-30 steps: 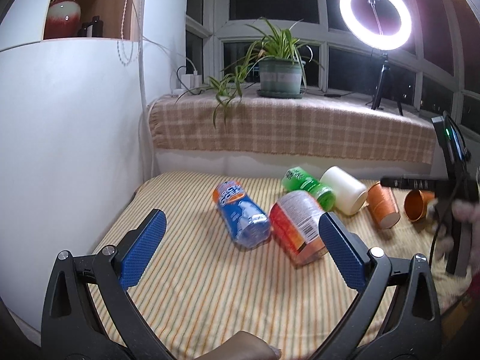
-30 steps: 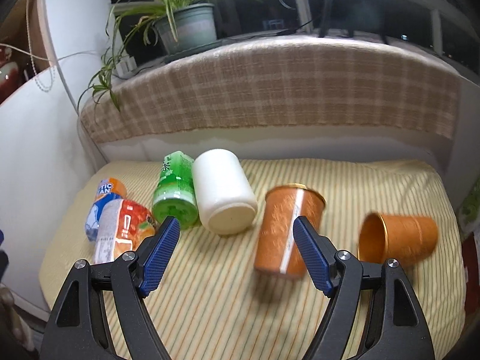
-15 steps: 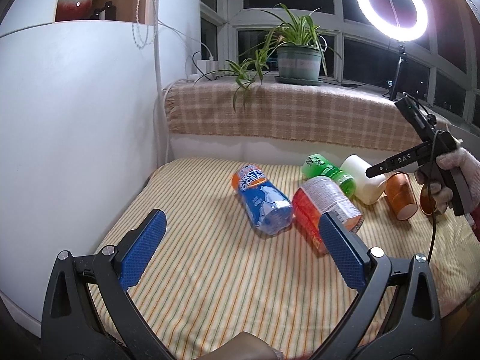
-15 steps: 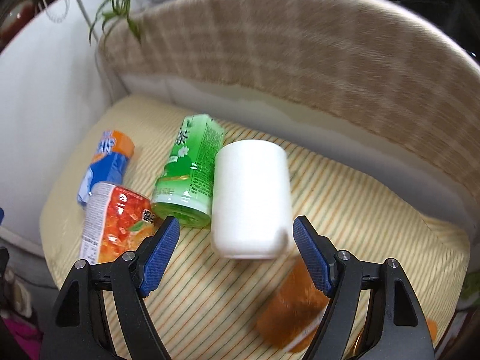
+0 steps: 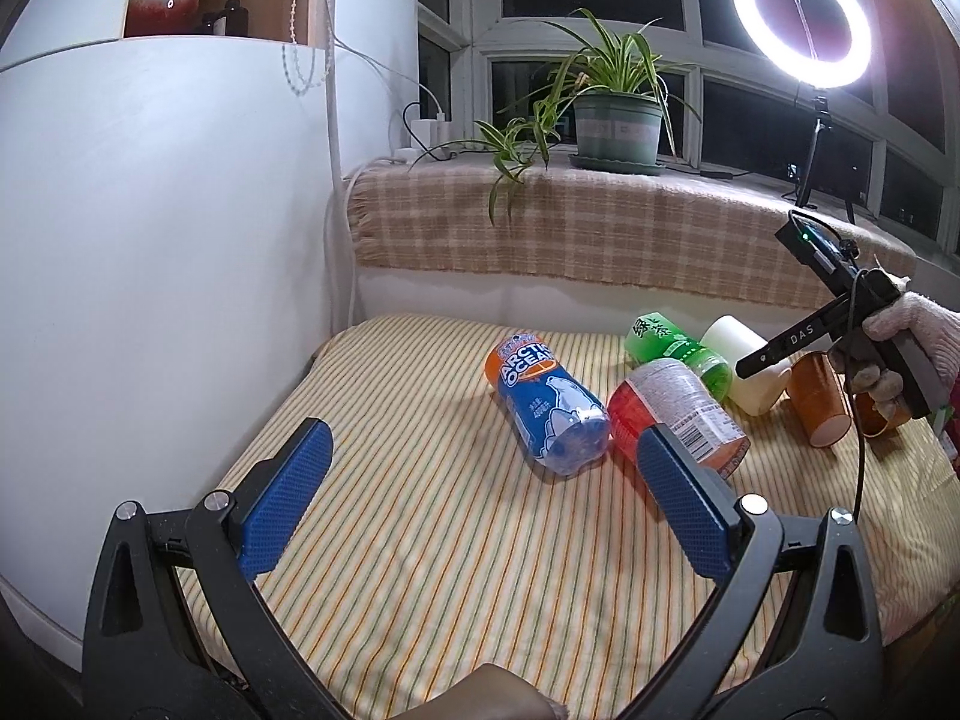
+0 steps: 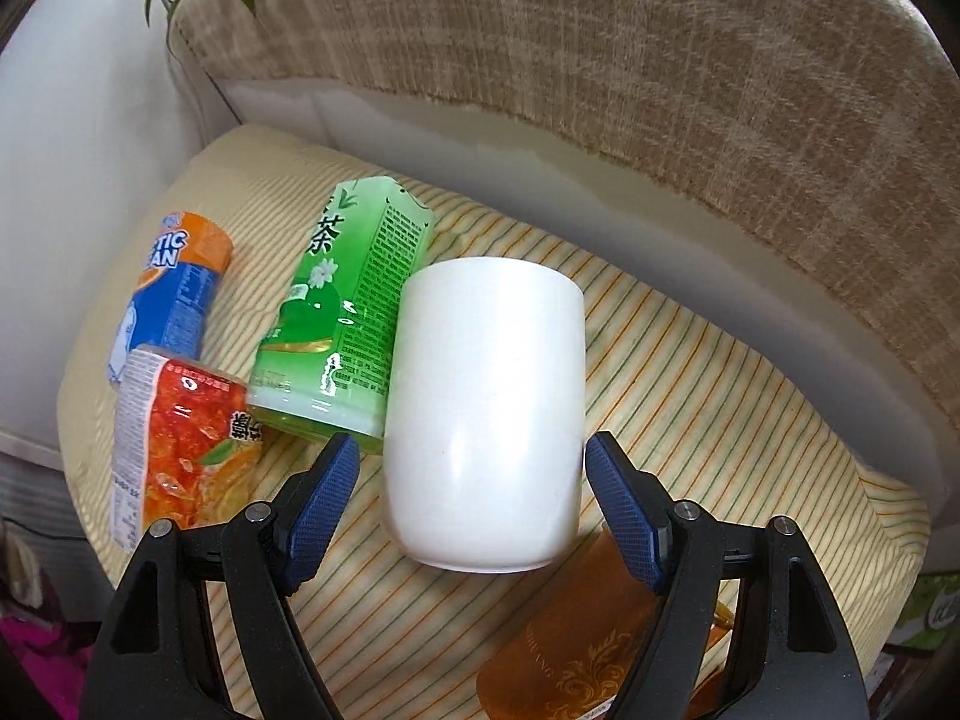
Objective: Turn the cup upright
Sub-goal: 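Move the right tool down over the lying white cup, fingers around it, then close the right gripper on the white cup and lift it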
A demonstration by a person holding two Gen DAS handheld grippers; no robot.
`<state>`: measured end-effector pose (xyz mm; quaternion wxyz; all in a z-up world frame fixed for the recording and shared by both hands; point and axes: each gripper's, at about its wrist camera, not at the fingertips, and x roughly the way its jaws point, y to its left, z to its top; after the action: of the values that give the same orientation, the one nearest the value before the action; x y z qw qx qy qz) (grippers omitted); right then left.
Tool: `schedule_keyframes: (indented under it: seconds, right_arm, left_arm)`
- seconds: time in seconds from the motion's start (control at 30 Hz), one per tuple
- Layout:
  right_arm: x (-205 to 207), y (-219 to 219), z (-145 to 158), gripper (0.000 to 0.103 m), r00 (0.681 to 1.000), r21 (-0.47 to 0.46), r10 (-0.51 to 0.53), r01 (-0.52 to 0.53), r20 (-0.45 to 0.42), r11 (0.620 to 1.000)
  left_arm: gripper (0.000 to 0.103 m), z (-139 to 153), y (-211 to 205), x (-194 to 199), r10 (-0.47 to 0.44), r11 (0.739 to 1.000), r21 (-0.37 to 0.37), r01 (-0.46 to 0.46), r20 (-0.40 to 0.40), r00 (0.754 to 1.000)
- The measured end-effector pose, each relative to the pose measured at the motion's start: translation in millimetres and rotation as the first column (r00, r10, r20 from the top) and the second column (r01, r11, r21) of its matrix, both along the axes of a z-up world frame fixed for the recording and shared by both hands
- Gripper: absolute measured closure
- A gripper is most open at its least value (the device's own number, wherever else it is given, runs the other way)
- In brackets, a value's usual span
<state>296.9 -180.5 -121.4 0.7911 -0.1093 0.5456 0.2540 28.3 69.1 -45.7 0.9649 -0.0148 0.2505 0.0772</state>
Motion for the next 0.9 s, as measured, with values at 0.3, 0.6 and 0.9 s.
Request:
schedule_keyframes:
  seconds: [0.3,0.6,0.9]
  right_arm:
    - [2,2,-4,0.032,1.000,0.013,-0.015,0.015,0.003,1.000]
    - [-12,-23,21,0.033,0.998,0.059,-0.042,0.039,0.045,0.997]
    - [-28,-37,33,0.033,0.997,0.103,-0.063,0.058,0.054,0.993]
  left_arm:
    - [0.000,3,-6,1,-0.008,1.000,0.010,0.008,0.007,1.000]
    - [0.000,7,-8,-4,-0.013,1.000,0.016,0.013,0.014,1.000]
    - [0.000,9,-14,-9,-0.025,1.000,0.020,0.025,0.019,1.000]
